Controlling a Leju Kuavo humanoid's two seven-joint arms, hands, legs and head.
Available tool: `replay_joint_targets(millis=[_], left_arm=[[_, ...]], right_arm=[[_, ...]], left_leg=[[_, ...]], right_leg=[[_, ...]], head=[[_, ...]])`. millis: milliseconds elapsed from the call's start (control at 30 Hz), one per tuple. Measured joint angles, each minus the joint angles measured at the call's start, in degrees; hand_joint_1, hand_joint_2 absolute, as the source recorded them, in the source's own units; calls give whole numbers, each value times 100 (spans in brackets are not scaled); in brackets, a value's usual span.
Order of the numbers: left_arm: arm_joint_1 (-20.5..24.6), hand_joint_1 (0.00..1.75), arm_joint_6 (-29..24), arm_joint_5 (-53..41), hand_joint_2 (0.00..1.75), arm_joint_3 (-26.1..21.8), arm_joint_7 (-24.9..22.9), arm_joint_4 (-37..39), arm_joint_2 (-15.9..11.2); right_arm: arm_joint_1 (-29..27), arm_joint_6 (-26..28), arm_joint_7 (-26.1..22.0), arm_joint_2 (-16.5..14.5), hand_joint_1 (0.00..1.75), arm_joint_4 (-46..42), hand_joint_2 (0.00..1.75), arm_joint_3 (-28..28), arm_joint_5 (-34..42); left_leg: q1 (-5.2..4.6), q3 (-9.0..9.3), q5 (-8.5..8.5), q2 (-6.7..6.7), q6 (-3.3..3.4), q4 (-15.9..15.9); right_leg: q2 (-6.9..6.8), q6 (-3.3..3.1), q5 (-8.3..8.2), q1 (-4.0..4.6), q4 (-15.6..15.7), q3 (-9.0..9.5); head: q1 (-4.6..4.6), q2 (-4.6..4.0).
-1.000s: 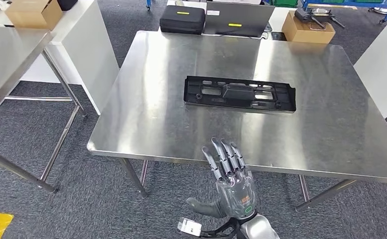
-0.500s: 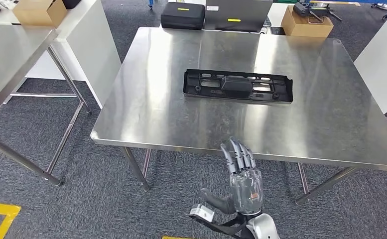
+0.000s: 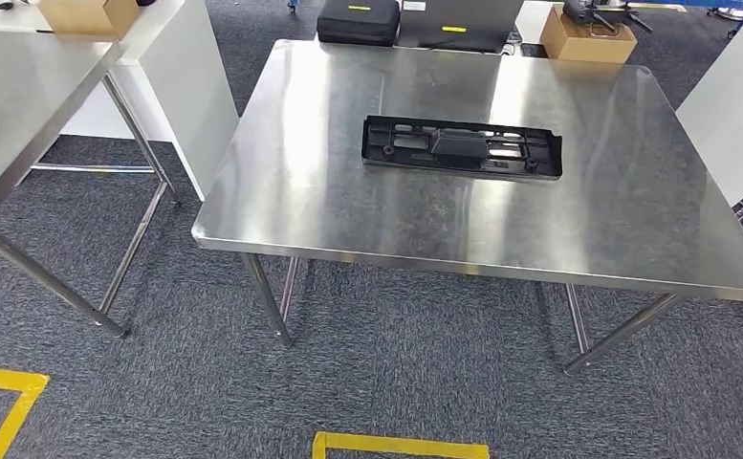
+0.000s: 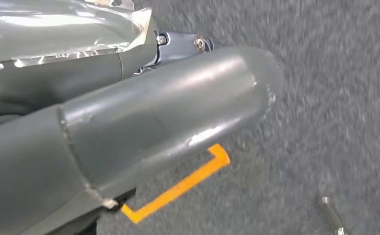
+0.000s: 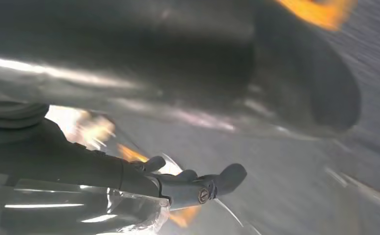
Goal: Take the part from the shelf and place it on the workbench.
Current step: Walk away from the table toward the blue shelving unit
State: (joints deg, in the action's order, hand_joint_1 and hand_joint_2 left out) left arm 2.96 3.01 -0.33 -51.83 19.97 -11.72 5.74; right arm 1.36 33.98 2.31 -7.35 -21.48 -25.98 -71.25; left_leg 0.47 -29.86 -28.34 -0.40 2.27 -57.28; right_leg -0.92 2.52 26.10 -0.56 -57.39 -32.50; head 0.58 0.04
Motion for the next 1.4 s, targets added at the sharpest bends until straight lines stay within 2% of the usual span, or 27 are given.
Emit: replay_joint_targets(millis=[67, 133, 167, 200, 267, 333, 367, 433, 500, 533, 600, 633, 667, 733, 800, 867, 900, 967, 1033, 1067, 1133, 1167, 1200, 1233, 1300, 1367, 1400], left_arm=[[-1, 0, -2, -13, 0, 19, 1, 1, -7], [-1, 0, -2, -18, 0, 23, 1, 1, -20], [-1, 0, -2, -22, 0, 24, 1, 1, -25], [-1, 0, -2, -33, 0, 27, 1, 1, -28], [-2, 0, -3, -70, 0, 40, 1, 1, -30], [-1, 0, -6, -126, 0, 70, -1, 1, -29], [-1, 0, -6, -154, 0, 86, -3, 1, -29], [-1, 0, 1, -206, 0, 124, -5, 1, -32], [-13, 0, 32, -263, 0, 162, -4, 4, -43], [-23, 0, 60, -298, 0, 183, -1, 6, -47], [-34, 0, 125, -364, 0, 235, 14, 12, -47], [-34, 0, 156, -389, 0, 264, 25, 14, -46], [-33, 0, 184, -411, 0, 293, 35, 15, -45], [-32, 0, 225, -446, 0, 337, 51, 16, -45], [-26, 0, 252, -477, 0, 373, 62, 16, -45], [-16, 0, 274, -498, 0, 413, 74, 16, -44], [-14, 0, 283, -506, 0, 428, 81, 16, -43], [-20, 0, 291, -524, 0, 445, 91, 16, -40], [-19, 0, 291, -545, 0, 459, 95, 23, -24], [-16, 0, 292, -554, 0, 469, 96, 26, -17], [-10, 0, 299, -569, 0, 490, 100, 29, -12], [-10, 0, 307, -578, 0, 501, 102, 29, -12], [-10, 0, 320, -593, 0, 512, 103, 29, -10], [-10, 0, 335, -608, 0, 522, 104, 29, -9], [-6, 0, 362, -638, 0, 547, 105, 29, -4], [-2, 0, 373, -663, 0, 579, 105, 29, -3], [2, 0, 377, -674, 0, 593, 106, 29, -3]], right_arm=[[3, -52, 74, -20, 0, 277, 0, -173, -15], [22, -84, 112, -41, 0, 473, 0, -283, -21], [35, -155, 163, -46, 0, 557, 0, -333, -8], [52, -314, 266, -51, 0, 631, 0, -384, 19], [94, -858, 623, -63, 0, 747, 0, -492, 83], [134, -1491, 1072, -92, 0, 812, 0, -564, 81], [146, -1766, 1258, -118, 0, 836, 0, -580, 44], [156, -2154, 1472, -179, 0, 882, 0, -587, -55], [158, -2352, 1528, -242, 0, 936, 0, -586, -165], [161, -2403, 1523, -268, 0, 953, 0, -581, -218], [171, -2467, 1486, -300, 0, 970, 0, -561, -312], [173, -2486, 1464, -309, 0, 973, 0, -551, -345], [174, -2506, 1447, -310, 0, 977, 0, -545, -368], [177, -2535, 1436, -307, 0, 982, 0, -541, -383], [182, -2548, 1442, -305, 0, 983, 0, -541, -383], [188, -2563, 1454, -305, 0, 984, 0, -542, -364], [191, -2576, 1460, -305, 0, 984, 0, -543, -350], [188, -2605, 1466, -303, 0, 985, 0, -543, -322], [185, -2618, 1470, -291, 0, 991, 0, -543, -303], [184, -2624, 1472, -285, 0, 994, 0, -544, -293], [186, -2633, 1473, -279, 0, 998, 0, -547, -266], [186, -2634, 1470, -277, 0, 998, 0, -550, -252], [185, -2630, 1464, -273, 0, 998, 0, -552, -238], [185, -2626, 1456, -267, 0, 998, 0, -555, -225], [189, -2620, 1443, -253, 0, 998, 0, -560, -203], [201, -2619, 1441, -241, 0, 998, 0, -562, -194], [207, -2619, 1441, -237, 0, 998, 0, -564, -191]], left_leg=[[-2, -118, 115, 40, 134, 28], [-25, -260, 219, 63, 182, 25], [-35, -330, 273, 72, 184, 24], [-43, -398, 327, 78, 180, 22], [-48, -519, 433, 83, 155, 19], [-58, -609, 537, 79, 105, 12], [-65, -631, 593, 81, 72, 16], [-74, -651, 697, 87, 8, 31], [-58, -701, 657, 80, -54, -29], [-48, -751, 477, 67, -91, -165], [-20, -888, -129, 44, -166, -742], [-5, -946, -395, 40, -199, -1108], [10, -968, -532, 40, -226, -1418], [48, -803, -433, 42, -260, -1568], [89, -309, -177, 40, -275, -970], [83, 142, -152, 17, -267, -261], [65, 230, -195, 5, -253, -77], [23, 189, -169, 4, -175, -10], [17, 88, -67, 37, -35, 20], [22, 26, -5, 56, 37, 38], [18, -108, 112, 78, 108, 40], [11, -187, 176, 90, 118, 38], [6, -273, 241, 100, 115, 35], [4, -358, 306, 108, 107, 31], [4, -512, 436, 116, 72, 21], [-13, -605, 552, 115, 9, 9], [-19, -624, 608, 118, -28, 10]], right_leg=[[31, -43, 359, -10, -439, -217], [45, -89, 804, -18, -1192, -448], [47, -75, 913, -19, -1479, -489], [48, -37, 910, -18, -1580, -435], [49, 43, 686, -12, -1152, -15], [50, 29, 558, 15, -231, 628], [53, -1, 552, 36, 114, 828], [63, -66, 556, 75, 378, 921], [59, -159, 469, 11, 351, 825], [48, -225, 412, -18, 350, 777], [24, -315, 295, -26, 345, 659], [15, -333, 242, -17, 336, 594], [9, -328, 194, -11, 316, 530], [3, -296, 119, -13, 241, 390], [2, -251, 72, -26, 132, 243], [-1, -186, 26, -16, 41, 117], [-4, -141, -4, -9, 18, 74], [-4, -34, -91, 7, 14, 18], [10, 3, 6, 2, -105, -90], [21, -17, 181, 5, -296, -185], [42, -94, 674, -11, -962, -416], [46, -98, 836, -17, -1302, -487], [49, -66, 880, -18, -1527, -489], [51, -11, 809, -19, -1576, -405], [52, 91, 532, -24, -1106, 48], [64, 67, 509, -9, -197, 680], [72, 24, 565, 3, 140, 876]], head=[[-19, 0], [-38, 0], [-38, 0], [-38, 0], [-40, 0], [-43, 0], [-40, 0], [-41, 0], [-34, 0], [-20, 0], [7, 0], [15, 0], [15, 0], [15, 0], [17, 0], [18, 0], [19, 0], [15, 0], [14, 0], [-2, 0], [-39, 0], [-53, 0], [-54, 0], [-54, 0], [-55, 0], [-51, 0], [-45, 0]])
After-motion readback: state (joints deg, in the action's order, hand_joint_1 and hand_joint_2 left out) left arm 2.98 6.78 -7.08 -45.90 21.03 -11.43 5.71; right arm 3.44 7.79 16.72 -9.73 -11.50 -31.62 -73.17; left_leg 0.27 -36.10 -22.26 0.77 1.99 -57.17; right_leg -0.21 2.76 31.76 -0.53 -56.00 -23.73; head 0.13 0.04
